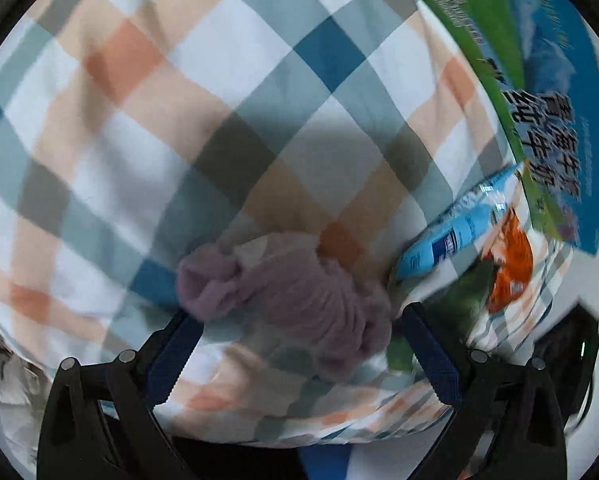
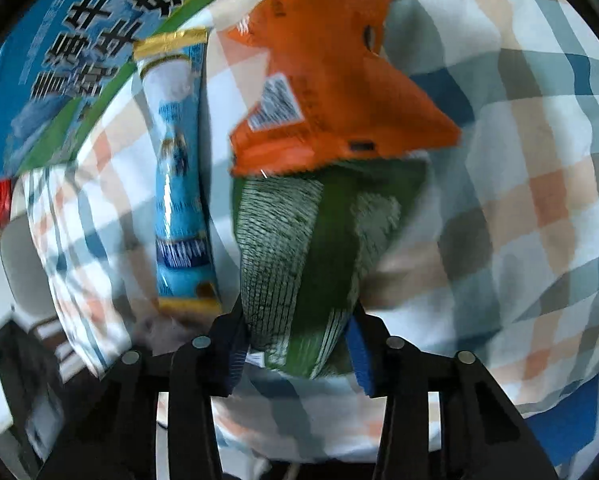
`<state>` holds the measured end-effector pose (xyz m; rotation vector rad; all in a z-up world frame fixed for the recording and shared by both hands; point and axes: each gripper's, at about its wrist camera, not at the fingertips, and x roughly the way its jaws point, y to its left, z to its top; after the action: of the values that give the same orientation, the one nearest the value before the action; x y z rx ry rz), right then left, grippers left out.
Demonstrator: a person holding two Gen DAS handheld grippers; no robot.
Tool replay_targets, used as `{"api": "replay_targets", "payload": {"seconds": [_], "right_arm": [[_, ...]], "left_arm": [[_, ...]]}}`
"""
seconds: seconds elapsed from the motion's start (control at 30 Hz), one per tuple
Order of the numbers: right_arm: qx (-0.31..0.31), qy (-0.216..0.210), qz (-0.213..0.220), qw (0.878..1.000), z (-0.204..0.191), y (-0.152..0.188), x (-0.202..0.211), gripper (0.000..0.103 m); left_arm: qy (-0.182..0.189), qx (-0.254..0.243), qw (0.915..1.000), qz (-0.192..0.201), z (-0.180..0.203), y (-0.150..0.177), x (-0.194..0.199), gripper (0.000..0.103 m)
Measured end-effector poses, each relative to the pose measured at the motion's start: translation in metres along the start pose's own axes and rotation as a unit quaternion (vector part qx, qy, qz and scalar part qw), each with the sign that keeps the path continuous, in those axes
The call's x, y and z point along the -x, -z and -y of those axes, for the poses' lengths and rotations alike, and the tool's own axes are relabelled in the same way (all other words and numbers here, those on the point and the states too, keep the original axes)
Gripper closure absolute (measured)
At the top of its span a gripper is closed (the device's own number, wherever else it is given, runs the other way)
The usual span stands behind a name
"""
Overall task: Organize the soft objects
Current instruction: 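Grasp the pink sock with the left tool while the right tool grasps the green bag, then lift both items over the box and open both tools to release them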
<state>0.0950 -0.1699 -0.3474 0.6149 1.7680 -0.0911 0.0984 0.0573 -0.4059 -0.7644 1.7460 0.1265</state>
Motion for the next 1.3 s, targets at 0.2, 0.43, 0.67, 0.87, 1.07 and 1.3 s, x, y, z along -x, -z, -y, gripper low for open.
{"api": "replay_targets", "payload": {"seconds": [0.2, 0.43, 0.67, 0.87, 1.07, 1.3], "right_arm": [[0.048, 0.034, 0.016, 0.998, -0.001, 0.008, 0.011, 0.053], [0.059, 0.071, 0.028, 0.995, -0.018, 0.002, -0.003, 0.041], [0.114, 0.09, 0.01, 0.989, -0.023, 0.02, 0.002, 0.061], [0.153, 0.121, 0.028, 0.98, -0.038, 0.026, -0.004, 0.058], [0.163, 0.156, 0.038, 0.973, -0.053, 0.04, -0.023, 0.057], [0.18, 0.175, 0.051, 0.967, -0.071, 0.057, -0.032, 0.064]], "left_arm": [[-0.055, -0.044, 0.9973, 0.021, 0.016, -0.007, -0.009, 0.052], [-0.139, -0.144, 0.978, 0.057, 0.045, -0.001, 0.011, 0.058], [-0.256, -0.296, 0.9175, 0.071, 0.088, 0.016, 0.005, 0.057], [-0.27, -0.296, 0.9152, 0.042, 0.1, 0.011, -0.042, 0.055], [-0.267, -0.295, 0.9146, 0.071, 0.099, 0.02, -0.048, 0.058], [-0.257, -0.291, 0.9164, 0.096, 0.088, 0.036, -0.045, 0.062]]}}
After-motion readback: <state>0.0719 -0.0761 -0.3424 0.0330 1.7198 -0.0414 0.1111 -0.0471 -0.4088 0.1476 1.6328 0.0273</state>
